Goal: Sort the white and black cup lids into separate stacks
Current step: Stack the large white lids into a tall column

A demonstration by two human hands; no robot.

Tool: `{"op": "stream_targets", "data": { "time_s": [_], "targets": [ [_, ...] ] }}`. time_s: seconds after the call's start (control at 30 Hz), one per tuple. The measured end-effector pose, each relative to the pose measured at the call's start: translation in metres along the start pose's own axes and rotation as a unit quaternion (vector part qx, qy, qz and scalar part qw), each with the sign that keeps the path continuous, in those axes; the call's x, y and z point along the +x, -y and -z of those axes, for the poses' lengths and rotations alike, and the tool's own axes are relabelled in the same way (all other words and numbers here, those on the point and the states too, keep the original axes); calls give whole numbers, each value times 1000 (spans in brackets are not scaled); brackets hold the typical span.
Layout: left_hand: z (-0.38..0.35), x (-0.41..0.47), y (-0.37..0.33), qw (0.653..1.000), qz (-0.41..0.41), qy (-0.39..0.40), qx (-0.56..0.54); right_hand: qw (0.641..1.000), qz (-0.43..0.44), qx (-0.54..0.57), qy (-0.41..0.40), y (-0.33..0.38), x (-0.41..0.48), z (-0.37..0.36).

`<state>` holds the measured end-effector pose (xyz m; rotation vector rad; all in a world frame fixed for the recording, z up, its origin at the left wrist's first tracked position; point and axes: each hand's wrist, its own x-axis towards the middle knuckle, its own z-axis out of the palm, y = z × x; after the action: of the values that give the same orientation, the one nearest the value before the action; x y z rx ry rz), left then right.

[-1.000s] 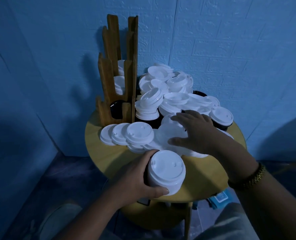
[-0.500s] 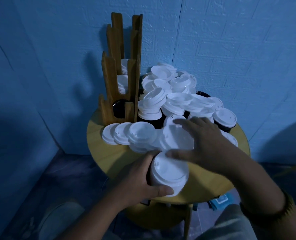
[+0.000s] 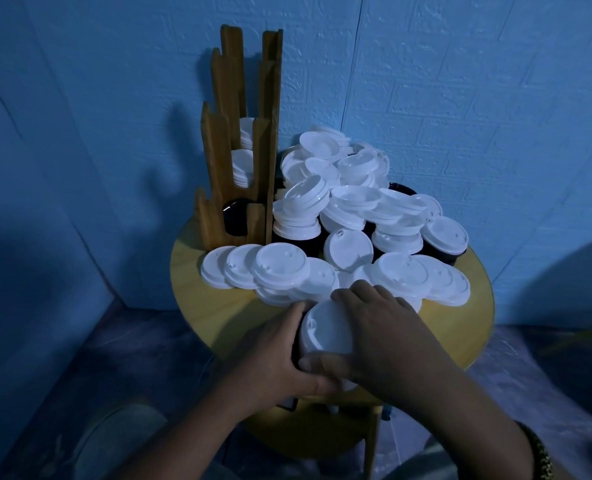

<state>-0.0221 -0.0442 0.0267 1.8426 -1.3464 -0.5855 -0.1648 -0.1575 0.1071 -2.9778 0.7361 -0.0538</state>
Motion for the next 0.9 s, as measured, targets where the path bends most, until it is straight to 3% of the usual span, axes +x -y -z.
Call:
{"op": "stream_targets", "data": {
  "time_s": [0.17, 0.23, 0.3, 0.37, 0.4, 0.5, 0.7, 0.9],
  "targets": [
    [1, -1, -1, 1000, -8, 5, -15, 1000, 9, -4, -7, -2, -3, -8],
    [1, -1, -2, 1000, -12, 5, -16, 998, 25, 59, -11, -12, -5, -9],
    [1, -1, -3, 1000, -8, 2, -3, 985, -26, 152, -83, -34, -3, -8],
    [-1, 0, -3, 1000, -6, -3, 6, 963, -117, 155, -186, -62, 4, -7],
    [-2, 1, -3, 1000, -3, -2, 9, 960, -167, 120, -191, -74, 9, -7],
    [-3, 3, -4, 1000, 2, 1, 15, 960, -251, 66, -106, -92, 21, -13],
    [-2, 3, -5, 1000, 5, 2, 10, 965, -226, 116, -61, -99, 30, -23],
    [-2, 2, -6, 1000, -3, -2, 4, 950, -182, 178, -181, -72, 7, -7]
  ]
}}
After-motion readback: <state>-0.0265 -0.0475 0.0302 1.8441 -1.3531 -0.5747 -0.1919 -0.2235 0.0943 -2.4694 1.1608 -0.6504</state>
